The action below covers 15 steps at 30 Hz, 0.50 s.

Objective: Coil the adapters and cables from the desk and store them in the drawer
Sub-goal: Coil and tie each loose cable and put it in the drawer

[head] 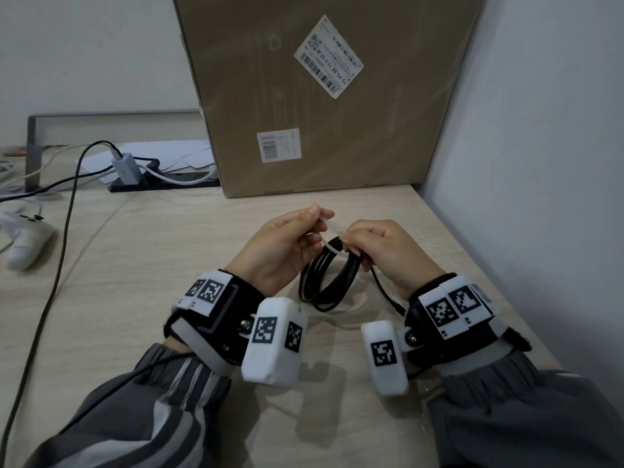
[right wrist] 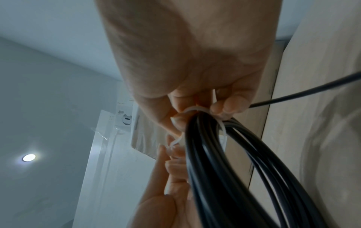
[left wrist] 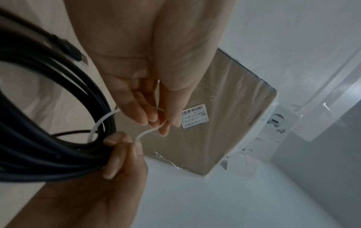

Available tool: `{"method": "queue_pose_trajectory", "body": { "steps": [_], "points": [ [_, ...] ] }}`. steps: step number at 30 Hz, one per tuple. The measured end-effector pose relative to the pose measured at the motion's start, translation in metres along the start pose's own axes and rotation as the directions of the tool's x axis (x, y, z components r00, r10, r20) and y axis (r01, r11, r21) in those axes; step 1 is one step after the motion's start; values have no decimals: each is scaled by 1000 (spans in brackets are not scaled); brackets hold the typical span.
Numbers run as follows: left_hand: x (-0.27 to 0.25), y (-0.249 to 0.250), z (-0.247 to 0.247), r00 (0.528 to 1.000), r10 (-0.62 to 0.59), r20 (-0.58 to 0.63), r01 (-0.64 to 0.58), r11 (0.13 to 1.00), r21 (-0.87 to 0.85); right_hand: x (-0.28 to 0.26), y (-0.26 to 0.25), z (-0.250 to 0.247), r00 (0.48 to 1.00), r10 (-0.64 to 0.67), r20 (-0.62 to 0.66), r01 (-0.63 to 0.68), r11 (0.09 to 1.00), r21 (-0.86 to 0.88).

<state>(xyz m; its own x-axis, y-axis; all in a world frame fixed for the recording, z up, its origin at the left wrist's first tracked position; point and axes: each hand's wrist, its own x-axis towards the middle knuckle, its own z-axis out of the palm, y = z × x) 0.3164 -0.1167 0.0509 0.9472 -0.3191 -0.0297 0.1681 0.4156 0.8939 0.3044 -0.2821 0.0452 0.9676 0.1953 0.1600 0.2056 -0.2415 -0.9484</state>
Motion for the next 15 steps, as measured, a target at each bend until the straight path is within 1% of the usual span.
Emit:
{"method": "queue_pose_trajectory", "body": {
  "steps": [5,9,15],
  "points": [
    [1,-1,-1,1000,-14,-2,14,996,-86,0,-1,1,999,-49,-9,49,999,3],
    [3,-3,-4,999,-28,17,31,981,-191,-1,-1,1,999,-39,-23,40,999,8],
    [6,-6,-8,998,-43,53,52,984,-171,-3,-4,0,999,-33,16,32,999,32]
  ]
}}
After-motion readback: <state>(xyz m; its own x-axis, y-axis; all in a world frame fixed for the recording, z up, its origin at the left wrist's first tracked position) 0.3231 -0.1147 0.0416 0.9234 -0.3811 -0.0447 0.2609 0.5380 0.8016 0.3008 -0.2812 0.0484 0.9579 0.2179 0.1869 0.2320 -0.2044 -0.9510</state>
